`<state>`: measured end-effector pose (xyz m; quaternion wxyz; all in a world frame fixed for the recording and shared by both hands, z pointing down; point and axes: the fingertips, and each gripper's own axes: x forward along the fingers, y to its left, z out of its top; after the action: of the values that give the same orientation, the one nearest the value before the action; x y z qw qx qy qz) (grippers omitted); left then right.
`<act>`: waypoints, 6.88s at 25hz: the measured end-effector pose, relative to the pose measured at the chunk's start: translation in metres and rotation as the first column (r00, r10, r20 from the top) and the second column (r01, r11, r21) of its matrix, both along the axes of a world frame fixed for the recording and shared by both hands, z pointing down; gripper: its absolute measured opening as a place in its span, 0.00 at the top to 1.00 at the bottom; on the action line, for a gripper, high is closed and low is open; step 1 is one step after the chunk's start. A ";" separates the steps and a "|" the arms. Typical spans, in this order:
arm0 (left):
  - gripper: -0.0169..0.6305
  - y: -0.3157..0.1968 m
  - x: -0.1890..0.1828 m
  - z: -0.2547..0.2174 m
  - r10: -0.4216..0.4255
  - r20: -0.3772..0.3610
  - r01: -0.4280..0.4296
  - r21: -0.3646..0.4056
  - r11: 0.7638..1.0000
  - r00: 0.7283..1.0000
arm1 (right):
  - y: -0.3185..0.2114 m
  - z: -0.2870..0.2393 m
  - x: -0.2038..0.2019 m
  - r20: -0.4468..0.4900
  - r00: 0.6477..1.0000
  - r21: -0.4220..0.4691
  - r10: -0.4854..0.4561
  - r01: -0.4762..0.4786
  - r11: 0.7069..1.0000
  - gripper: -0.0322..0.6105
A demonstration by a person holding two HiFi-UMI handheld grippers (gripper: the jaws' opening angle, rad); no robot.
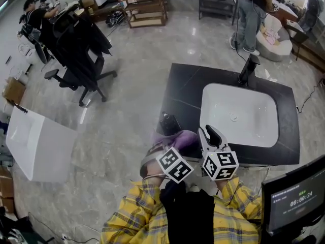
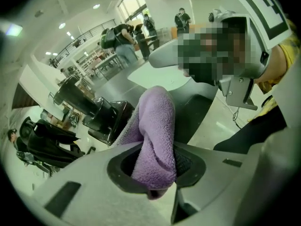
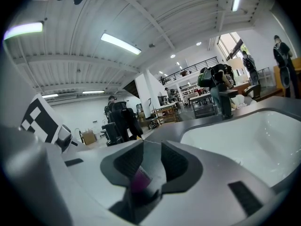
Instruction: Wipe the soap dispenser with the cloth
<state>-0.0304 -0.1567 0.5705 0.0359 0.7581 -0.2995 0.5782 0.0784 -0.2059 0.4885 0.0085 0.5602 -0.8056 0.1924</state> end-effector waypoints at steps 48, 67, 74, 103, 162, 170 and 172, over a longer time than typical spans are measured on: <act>0.84 0.021 -0.092 -0.110 -0.254 -0.829 0.383 -0.052 0.922 0.499 | -0.018 -0.007 -0.153 -0.376 0.333 -0.084 -0.865 0.917 0.390 0.62; 0.84 0.013 -0.100 -0.099 -0.276 -0.821 0.398 -0.065 0.915 0.500 | -0.025 0.003 -0.157 -0.393 0.305 -0.132 -0.867 0.915 0.382 0.63; 0.84 0.014 -0.093 -0.096 -0.266 -0.823 0.388 -0.060 0.920 0.502 | -0.032 0.003 -0.153 -0.358 0.513 -0.080 -0.780 0.816 0.573 0.63; 0.84 0.017 -0.103 -0.103 -0.263 -0.839 0.420 -0.045 0.906 0.476 | -0.033 -0.004 -0.159 -0.408 0.567 -0.032 -0.716 0.775 0.631 0.60; 0.84 -0.020 -0.109 -0.110 -0.238 -0.821 0.473 0.044 0.880 0.519 | -0.061 0.001 -0.157 -0.328 0.919 -0.014 -0.221 0.229 0.973 0.62; 0.84 -0.022 -0.108 -0.105 -0.258 -0.818 0.493 0.036 0.869 0.515 | -0.066 0.000 -0.155 -0.319 0.938 -0.011 -0.136 0.140 0.990 0.62; 0.84 -0.025 -0.105 -0.105 -0.253 -0.818 0.491 0.041 0.870 0.517 | -0.067 0.001 -0.157 -0.306 0.939 -0.016 -0.158 0.160 0.987 0.62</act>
<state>-0.1358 -0.1813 0.4653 0.1859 0.8475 -0.4837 0.1147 -0.0784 -0.2727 0.4896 0.1462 0.5164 -0.8380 0.0984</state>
